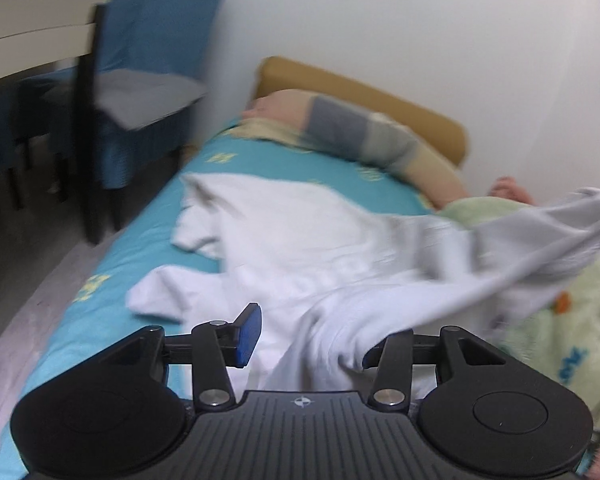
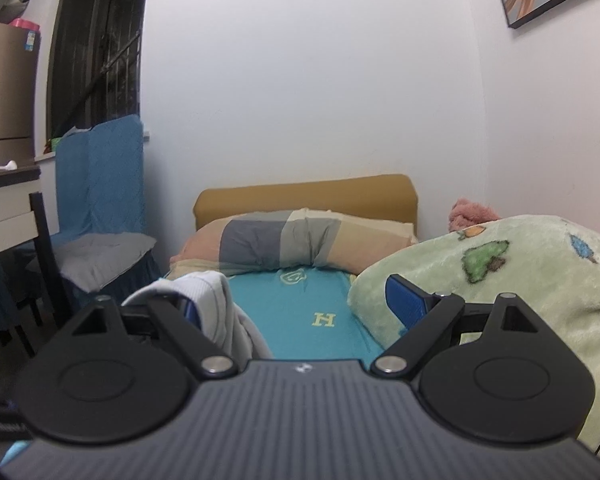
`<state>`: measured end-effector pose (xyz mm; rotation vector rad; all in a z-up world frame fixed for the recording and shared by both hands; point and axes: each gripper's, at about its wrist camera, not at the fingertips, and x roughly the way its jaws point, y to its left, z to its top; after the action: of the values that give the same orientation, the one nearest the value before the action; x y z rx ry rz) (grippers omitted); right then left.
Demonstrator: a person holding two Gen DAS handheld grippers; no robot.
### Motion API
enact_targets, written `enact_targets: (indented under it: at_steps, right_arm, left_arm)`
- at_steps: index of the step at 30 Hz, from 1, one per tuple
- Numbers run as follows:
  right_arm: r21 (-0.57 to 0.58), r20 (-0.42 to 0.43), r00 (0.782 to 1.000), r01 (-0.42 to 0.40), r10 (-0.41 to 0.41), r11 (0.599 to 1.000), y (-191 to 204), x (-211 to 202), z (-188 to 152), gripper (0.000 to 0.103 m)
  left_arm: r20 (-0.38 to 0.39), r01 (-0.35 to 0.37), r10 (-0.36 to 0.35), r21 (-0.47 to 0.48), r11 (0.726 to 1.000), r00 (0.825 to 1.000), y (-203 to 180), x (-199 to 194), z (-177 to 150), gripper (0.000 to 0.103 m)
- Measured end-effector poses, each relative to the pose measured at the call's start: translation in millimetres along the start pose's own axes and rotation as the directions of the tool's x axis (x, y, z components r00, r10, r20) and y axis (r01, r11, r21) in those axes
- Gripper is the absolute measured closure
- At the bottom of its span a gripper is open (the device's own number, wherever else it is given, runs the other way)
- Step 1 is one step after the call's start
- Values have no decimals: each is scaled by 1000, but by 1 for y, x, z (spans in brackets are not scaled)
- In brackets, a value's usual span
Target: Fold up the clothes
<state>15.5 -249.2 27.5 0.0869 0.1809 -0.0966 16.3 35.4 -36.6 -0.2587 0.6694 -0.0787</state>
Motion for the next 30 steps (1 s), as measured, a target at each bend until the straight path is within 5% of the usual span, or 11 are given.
enact_targets:
  at_steps: [4, 9, 14, 17, 19, 23, 30]
  right_arm:
    - [2, 7, 998, 56, -56, 998, -9, 3, -1, 14]
    - [-75, -93, 989, 111, -118, 991, -7, 23, -23, 14]
    - [-110, -210, 964, 144, -164, 984, -6, 35, -47, 14]
    - [-97, -162, 971, 160, -175, 982, -4, 20, -30, 14]
    - [-93, -87, 983, 151, -159, 984, 0, 0, -1, 14]
    - [-80, 73, 992, 110, -104, 991, 7, -46, 75, 14]
    - [-32, 310, 950, 38, -26, 999, 16, -137, 220, 14]
  left_arm:
    - [40, -90, 92, -54, 994, 995, 18, -13, 2, 44]
    - [130, -153, 158, -47, 987, 979, 16, -32, 12, 44]
    - [220, -139, 149, -58, 989, 964, 15, -50, 24, 43]
    - [324, -102, 122, -80, 992, 938, 10, -79, 45, 43]
    - [414, -49, 90, -108, 993, 906, 9, -106, 64, 43]
    - [578, -4, 59, -96, 995, 814, -7, -179, 119, 42]
    - [765, 31, -12, -10, 999, 644, -49, -319, 214, 41]
